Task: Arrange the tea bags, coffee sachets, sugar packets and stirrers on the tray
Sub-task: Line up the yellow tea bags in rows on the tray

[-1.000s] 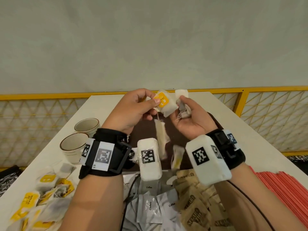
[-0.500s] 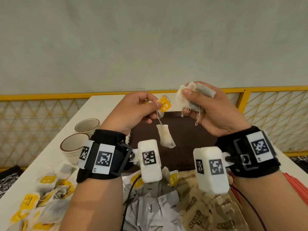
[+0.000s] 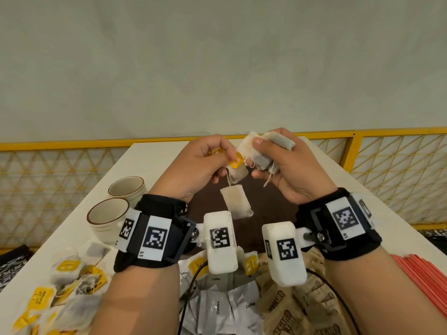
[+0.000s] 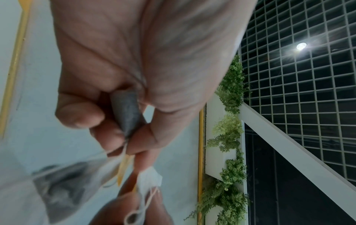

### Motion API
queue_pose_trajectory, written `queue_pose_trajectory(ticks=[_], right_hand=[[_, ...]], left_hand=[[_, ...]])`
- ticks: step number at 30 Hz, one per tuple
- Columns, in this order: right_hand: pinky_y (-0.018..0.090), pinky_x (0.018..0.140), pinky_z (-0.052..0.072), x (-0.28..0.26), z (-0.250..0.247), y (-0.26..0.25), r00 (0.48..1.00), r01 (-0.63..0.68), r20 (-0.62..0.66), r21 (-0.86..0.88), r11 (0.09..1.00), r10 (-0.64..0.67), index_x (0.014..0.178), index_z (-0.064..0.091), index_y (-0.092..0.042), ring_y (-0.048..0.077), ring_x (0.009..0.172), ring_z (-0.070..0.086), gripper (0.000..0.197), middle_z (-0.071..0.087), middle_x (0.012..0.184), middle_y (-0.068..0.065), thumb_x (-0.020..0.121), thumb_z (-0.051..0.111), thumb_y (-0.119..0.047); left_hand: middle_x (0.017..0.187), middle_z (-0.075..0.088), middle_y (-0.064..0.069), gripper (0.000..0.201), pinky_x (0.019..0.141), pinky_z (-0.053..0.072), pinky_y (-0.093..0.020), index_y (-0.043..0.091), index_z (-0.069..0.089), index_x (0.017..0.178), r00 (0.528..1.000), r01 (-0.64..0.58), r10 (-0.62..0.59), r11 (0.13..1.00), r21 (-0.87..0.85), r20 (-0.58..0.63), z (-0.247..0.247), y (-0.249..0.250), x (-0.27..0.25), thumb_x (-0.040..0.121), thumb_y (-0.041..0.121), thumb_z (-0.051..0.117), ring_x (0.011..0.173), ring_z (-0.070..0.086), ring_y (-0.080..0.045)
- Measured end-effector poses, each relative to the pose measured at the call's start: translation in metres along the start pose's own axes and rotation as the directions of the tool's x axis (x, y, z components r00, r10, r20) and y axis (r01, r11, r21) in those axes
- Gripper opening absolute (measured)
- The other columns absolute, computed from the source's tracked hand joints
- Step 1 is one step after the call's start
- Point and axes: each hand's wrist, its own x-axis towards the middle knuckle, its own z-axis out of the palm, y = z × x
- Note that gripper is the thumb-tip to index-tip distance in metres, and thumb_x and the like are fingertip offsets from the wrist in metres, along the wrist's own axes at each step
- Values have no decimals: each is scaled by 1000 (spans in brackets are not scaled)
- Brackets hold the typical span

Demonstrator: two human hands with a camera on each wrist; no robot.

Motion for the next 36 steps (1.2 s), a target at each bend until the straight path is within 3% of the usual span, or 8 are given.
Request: queue_pose_trajectory(ticks=[5,11,14,18,21,25,29,36], right_hand=[[25,49,49,4,5,4,991,128,57,-105,986,-122,80,46,-12,15,59,55,20,52,81,18,88,64,-5],[29,54,52,-1,3,14,960,271,168,-359,893,-223,83,53,-8,18,67,59,23,58,79,19,80,75,-10],[32,68,52,-2,-4,13,941,331,237,-500,800,-241,87,59,-6,13,75,59,26,64,86,8,72,80,-5],[22,74,51,0,-10,10,956,256,242,-425,868,-164,88,62,-18,8,80,61,37,64,90,-2,62,83,-3],[23,69,49,2,-17,9,972,157,217,-346,925,-84,86,61,-20,10,79,58,36,63,86,-4,59,72,3],[22,56,47,3,-28,2,986,18,166,-255,967,26,90,58,-11,16,69,54,33,59,86,5,78,57,20],[17,46,38,1,-30,-7,998,33,61,-120,992,-26,88,63,-6,11,59,46,15,58,85,10,86,58,7],[9,51,40,-6,-22,-6,964,247,230,-597,764,-132,94,70,-18,-3,55,54,18,63,70,-14,78,77,-15]], left_hand=[[63,59,-5,30,47,39,-18,12,72,71,997,42,-42,999,-12,-61,5,2,1,85,-3,50,54,49,-8],[66,54,-13,35,49,36,-24,17,72,63,990,116,-126,984,-132,-65,10,0,5,89,37,60,52,47,-14],[59,53,-8,29,49,36,-25,14,72,64,992,109,-116,987,-114,-57,12,-3,6,87,29,65,53,46,-14],[57,55,-3,30,48,37,-22,19,70,58,993,103,-110,988,-116,-51,9,-7,6,87,13,64,56,47,-14],[52,53,1,24,48,38,-20,14,67,64,994,81,-87,992,-94,-65,7,-6,5,88,9,63,54,47,-14],[51,53,2,24,48,40,-17,12,64,65,996,36,-39,999,-30,-84,3,-5,5,88,11,64,51,46,-13],[51,55,5,27,53,41,-16,19,60,61,998,-13,20,992,122,-55,0,-4,3,87,16,65,48,47,-7],[60,59,4,15,53,40,-16,17,70,74,1000,-30,28,987,155,13,6,-2,2,87,19,66,50,49,-4]])
